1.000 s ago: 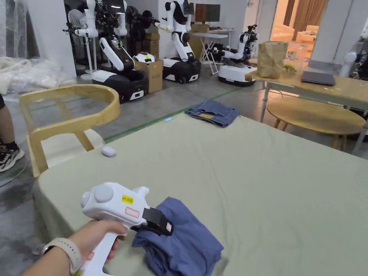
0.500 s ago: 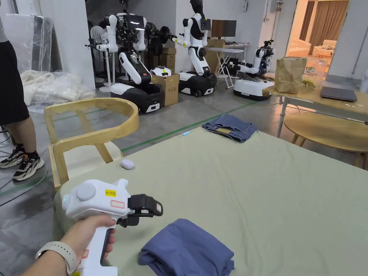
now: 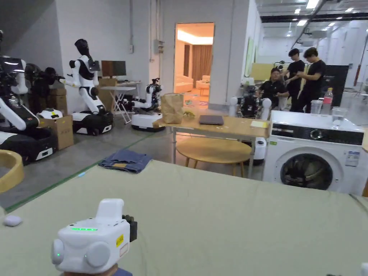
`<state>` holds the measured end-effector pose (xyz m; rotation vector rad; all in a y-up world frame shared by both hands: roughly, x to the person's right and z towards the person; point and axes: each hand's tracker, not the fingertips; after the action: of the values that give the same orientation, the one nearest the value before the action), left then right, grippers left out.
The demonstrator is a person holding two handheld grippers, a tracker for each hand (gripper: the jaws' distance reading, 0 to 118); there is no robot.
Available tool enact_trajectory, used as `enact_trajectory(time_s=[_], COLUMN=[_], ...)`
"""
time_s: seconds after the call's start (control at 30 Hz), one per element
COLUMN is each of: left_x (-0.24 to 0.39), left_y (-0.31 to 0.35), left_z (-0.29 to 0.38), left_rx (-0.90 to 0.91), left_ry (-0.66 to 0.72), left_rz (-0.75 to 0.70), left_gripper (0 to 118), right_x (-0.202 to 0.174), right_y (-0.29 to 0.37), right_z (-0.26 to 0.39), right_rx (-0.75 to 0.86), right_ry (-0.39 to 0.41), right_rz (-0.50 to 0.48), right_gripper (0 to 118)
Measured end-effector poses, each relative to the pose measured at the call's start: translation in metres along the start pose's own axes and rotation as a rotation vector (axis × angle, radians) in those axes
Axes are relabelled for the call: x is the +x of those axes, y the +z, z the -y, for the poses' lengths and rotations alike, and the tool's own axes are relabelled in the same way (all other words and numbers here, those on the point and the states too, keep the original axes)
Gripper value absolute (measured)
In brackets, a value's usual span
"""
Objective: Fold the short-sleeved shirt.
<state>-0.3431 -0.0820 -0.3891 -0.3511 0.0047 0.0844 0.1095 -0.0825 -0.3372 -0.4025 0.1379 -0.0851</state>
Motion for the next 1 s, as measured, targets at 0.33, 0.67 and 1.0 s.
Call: enact_trajectory(time_s=[0.33, 0.67, 1.0], left_x=[0.165, 0.171, 0.179], left_y=[0.049, 0.052, 0.051], left_z=[-0.093, -0.098, -0.097], left_rx=[0.25, 0.242, 0.242], left_ry=[-0.192, -0.19, -0.196], left_rz=[0.102, 0.132, 0.16], left_gripper=[0, 26, 111], right_x=[0.005, 0.013, 0.012], right_y=[0.047, 0.054, 0.053], right_z=[-0.104, -0.103, -0.103], right_rx=[0.281, 0.308, 0.314], right_ry=[0.062, 0.084, 0.099], right_rz=[0.155, 0.157, 0.16], right_gripper=[0, 0, 70])
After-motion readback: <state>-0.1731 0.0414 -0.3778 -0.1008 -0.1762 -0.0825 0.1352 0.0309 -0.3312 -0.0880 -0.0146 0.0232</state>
